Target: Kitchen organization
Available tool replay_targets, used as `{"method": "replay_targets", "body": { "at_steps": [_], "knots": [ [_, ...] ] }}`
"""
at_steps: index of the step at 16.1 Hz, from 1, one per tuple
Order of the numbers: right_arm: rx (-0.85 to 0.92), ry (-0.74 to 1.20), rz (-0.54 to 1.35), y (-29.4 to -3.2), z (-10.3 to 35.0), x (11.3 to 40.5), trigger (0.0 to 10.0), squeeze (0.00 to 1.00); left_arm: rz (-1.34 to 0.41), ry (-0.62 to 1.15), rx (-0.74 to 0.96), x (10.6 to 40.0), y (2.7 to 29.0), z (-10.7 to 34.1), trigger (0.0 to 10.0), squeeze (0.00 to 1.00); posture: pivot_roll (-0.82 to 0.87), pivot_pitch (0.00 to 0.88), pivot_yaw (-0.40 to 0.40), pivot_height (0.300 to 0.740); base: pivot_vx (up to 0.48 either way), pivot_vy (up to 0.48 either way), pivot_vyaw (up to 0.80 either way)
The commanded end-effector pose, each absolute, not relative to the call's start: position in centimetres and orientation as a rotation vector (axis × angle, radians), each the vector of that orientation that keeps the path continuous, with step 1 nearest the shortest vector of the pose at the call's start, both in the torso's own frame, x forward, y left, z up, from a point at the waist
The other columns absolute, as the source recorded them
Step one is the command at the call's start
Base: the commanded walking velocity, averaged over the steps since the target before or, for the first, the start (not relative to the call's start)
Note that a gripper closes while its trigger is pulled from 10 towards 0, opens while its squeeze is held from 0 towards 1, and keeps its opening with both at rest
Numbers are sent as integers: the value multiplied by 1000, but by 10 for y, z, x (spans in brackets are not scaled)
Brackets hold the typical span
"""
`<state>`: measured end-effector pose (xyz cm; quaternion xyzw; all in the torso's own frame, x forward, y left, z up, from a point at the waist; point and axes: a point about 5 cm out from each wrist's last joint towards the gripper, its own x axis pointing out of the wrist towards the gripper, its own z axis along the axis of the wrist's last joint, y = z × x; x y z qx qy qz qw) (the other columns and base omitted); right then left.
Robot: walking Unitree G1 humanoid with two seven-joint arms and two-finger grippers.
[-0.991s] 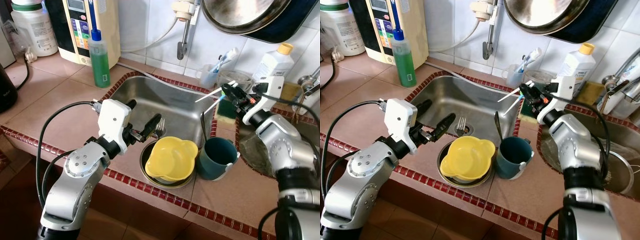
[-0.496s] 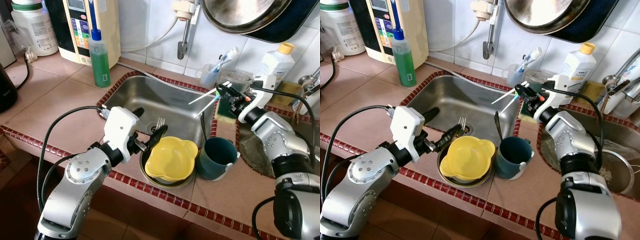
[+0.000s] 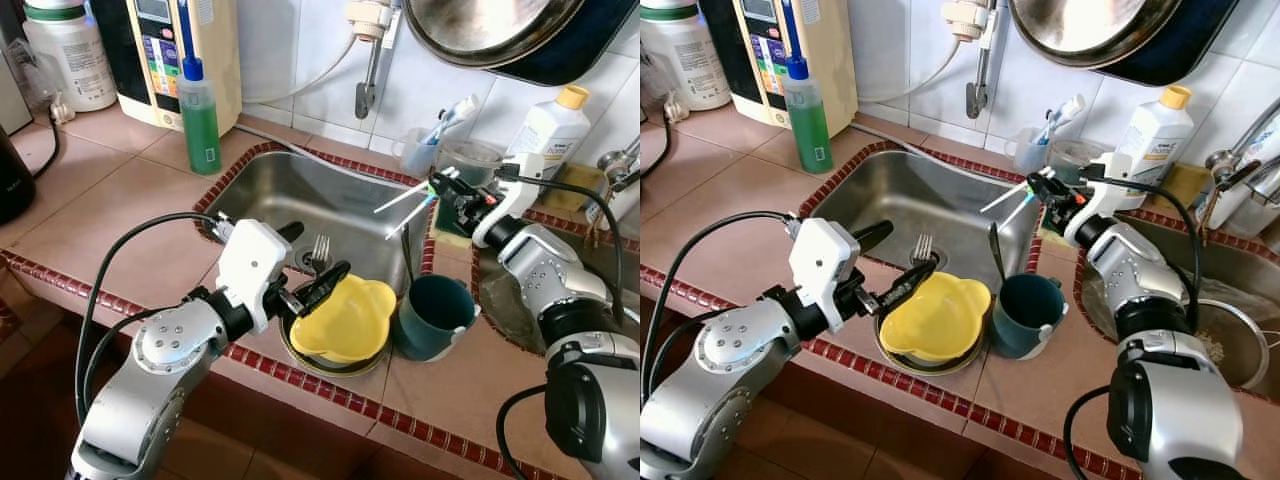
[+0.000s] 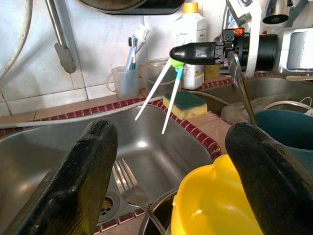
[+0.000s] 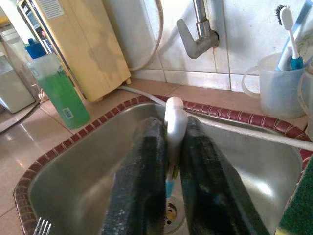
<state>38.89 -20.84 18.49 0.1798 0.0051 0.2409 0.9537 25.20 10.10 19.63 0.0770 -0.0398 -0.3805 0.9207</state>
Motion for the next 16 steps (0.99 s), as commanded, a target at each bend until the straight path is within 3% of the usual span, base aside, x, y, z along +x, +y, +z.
{"method": "replay_targets", "body": {
  "at_steps": [1, 16],
  "knots": [
    [372, -21, 487, -212, 194, 391, 10000, 1000, -801, -91, 167, 249, 97, 199, 10000, 0, 73, 11, -102, 732, 0, 0, 0],
    [345, -81, 510, -212, 205, 393, 10000, 1000, -744, -108, 184, 254, 100, 198, 10000, 0, 77, 0, -112, 732, 0, 0, 0]
  ]
}}
